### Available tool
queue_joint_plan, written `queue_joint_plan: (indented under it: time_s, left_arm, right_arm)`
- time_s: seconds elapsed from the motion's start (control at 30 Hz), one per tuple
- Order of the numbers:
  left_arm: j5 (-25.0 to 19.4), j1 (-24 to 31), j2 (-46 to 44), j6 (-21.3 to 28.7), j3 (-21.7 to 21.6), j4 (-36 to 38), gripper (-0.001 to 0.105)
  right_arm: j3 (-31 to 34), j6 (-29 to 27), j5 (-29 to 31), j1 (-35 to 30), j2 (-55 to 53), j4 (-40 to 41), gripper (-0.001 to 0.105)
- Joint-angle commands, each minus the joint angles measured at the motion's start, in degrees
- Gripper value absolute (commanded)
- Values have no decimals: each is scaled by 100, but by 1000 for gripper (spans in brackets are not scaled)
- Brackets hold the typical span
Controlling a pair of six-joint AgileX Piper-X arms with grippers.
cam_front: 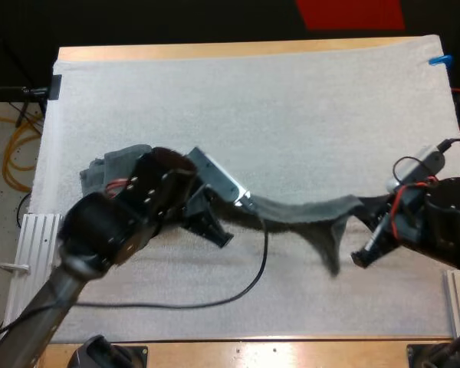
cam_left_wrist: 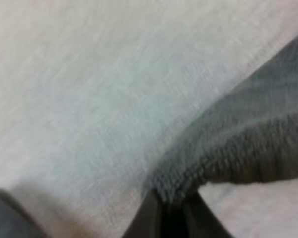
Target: Pick towel from pile fold and stack
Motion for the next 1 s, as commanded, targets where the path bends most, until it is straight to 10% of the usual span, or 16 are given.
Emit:
queue_joint_plan:
  time_s: [0.0, 0.47, 0.97]
  left_arm:
    - [214, 2, -206, -239, -30, 199, 0]
    - [1222, 2, -1008, -1033, 39, 664, 0]
    - [527, 814, 928, -73, 1534, -1875, 0]
  right_arm:
    - [-289, 7, -305, 119, -57, 487, 0]
    - [-520, 292, -1467, 701, 61, 1920, 0]
    - [755, 703, 614, 101, 2780, -1302, 0]
